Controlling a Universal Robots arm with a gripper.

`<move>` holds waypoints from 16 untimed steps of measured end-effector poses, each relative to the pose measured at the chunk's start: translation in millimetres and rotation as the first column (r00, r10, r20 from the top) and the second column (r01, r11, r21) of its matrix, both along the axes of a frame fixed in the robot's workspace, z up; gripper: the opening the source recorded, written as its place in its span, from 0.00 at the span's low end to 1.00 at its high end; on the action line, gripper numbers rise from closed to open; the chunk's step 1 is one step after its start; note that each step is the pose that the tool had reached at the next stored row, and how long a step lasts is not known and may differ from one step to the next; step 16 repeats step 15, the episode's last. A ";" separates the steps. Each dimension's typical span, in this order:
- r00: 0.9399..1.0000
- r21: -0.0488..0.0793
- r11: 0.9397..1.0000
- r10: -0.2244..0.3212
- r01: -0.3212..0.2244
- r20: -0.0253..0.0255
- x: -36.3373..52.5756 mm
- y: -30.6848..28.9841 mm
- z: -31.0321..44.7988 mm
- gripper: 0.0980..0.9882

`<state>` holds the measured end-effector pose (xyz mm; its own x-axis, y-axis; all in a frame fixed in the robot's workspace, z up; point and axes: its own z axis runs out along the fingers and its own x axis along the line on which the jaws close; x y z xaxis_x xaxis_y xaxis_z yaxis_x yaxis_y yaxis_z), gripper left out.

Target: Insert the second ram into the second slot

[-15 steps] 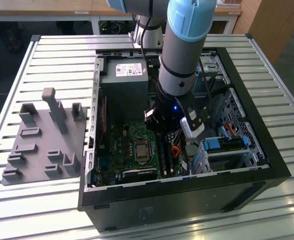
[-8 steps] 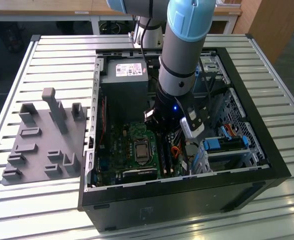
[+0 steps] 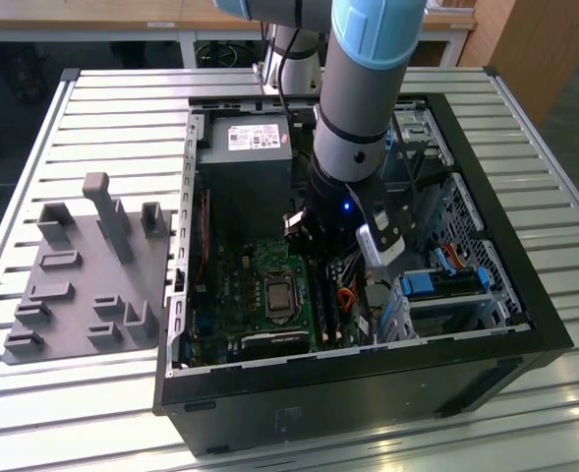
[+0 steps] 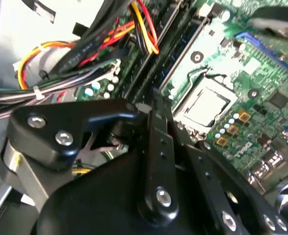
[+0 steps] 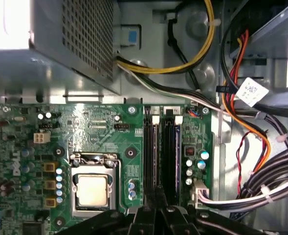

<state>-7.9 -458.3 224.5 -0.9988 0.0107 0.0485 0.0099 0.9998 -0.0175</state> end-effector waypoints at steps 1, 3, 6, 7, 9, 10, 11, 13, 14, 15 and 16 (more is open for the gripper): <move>1.000 0.000 1.000 0.000 0.000 0.000 0.0 0.0 0.0 0.01; 1.000 0.000 1.000 0.000 0.000 0.000 0.0 0.0 0.0 0.01; 1.000 0.000 1.000 0.000 0.000 0.000 0.0 0.0 -0.1 0.01; 1.000 0.000 1.000 0.000 0.000 0.000 0.0 0.0 0.0 0.01; 1.000 0.000 1.000 0.000 0.000 0.000 0.0 0.0 -0.1 0.01; 1.000 0.000 1.000 0.000 0.000 0.000 0.0 0.0 0.0 0.01; 1.000 0.000 1.000 0.000 0.000 0.000 0.0 0.0 0.0 0.01; 1.000 0.000 1.000 0.000 0.000 0.000 0.0 0.0 0.0 0.01; 1.000 0.000 1.000 0.000 0.000 0.000 0.0 0.0 0.0 0.01; 1.000 0.000 1.000 0.000 0.000 0.000 0.0 0.0 0.0 0.01; 1.000 0.000 1.000 0.000 0.000 0.000 0.0 0.0 0.0 0.01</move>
